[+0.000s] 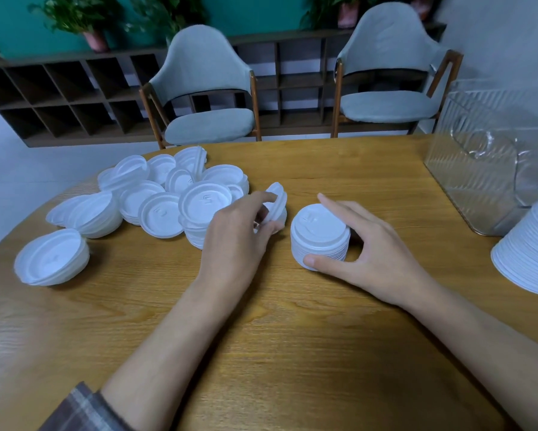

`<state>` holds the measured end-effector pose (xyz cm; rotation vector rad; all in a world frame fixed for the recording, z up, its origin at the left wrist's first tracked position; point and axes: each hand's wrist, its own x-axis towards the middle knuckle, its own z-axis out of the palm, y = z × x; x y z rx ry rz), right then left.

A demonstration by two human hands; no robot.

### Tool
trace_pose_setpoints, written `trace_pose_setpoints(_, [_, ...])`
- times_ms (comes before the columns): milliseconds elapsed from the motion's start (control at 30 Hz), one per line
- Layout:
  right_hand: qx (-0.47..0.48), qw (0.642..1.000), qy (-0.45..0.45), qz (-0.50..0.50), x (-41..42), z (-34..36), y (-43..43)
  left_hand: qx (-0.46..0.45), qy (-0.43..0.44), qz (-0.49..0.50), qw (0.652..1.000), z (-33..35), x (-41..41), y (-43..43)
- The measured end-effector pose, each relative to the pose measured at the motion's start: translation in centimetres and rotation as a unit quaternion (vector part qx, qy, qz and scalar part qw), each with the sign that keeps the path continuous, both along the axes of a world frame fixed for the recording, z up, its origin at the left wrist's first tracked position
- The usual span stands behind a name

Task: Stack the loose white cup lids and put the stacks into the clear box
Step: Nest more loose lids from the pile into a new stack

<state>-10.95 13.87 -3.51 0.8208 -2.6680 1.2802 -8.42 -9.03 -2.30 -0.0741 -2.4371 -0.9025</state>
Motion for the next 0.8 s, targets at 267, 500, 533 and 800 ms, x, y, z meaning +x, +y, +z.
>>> trace_pose_setpoints(267, [-0.007, 1.000, 0.002, 0.001, 0.0, -0.1, -0.1, 0.224, 0.065, 0.015, 0.972, 1.4, 0.7, 0.9])
trace_pose_setpoints(500, [-0.015, 1.000, 0.003, 0.003, -0.1, 0.0, -0.1, 0.375, -0.105, -0.077, 0.918, 1.7, 0.9, 1.8])
trace_pose_setpoints(533, [-0.016, 1.000, 0.001, 0.004, 0.0, 0.0, -0.1, 0.339, -0.105, -0.073, 0.932, 1.5, 0.9, 1.9])
trace_pose_setpoints(800, [-0.017, 1.000, 0.005, 0.006, -0.1, -0.1, -0.2, 0.181, -0.082, -0.075, 0.977, 0.5, 1.4, 2.7])
